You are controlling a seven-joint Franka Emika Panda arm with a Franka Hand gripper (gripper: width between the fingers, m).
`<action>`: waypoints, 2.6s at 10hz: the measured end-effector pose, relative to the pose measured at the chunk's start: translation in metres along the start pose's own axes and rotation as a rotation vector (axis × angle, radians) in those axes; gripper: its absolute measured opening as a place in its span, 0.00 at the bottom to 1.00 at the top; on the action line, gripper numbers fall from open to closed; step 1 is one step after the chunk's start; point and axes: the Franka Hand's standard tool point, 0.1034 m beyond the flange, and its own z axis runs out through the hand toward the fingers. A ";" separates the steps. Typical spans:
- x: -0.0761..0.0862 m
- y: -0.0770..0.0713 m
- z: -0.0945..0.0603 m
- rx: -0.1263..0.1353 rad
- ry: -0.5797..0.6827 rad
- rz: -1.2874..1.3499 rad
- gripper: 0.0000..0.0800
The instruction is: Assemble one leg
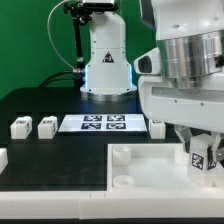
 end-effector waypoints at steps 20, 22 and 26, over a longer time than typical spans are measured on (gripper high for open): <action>0.000 -0.002 -0.003 -0.067 0.013 -1.002 0.37; 0.001 -0.002 -0.003 -0.066 0.021 -0.800 0.37; 0.002 0.002 -0.002 -0.050 0.026 0.142 0.37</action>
Offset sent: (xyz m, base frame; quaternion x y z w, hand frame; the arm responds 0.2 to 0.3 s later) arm 0.0000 0.0000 0.0000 0.0000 0.0000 0.0899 0.9960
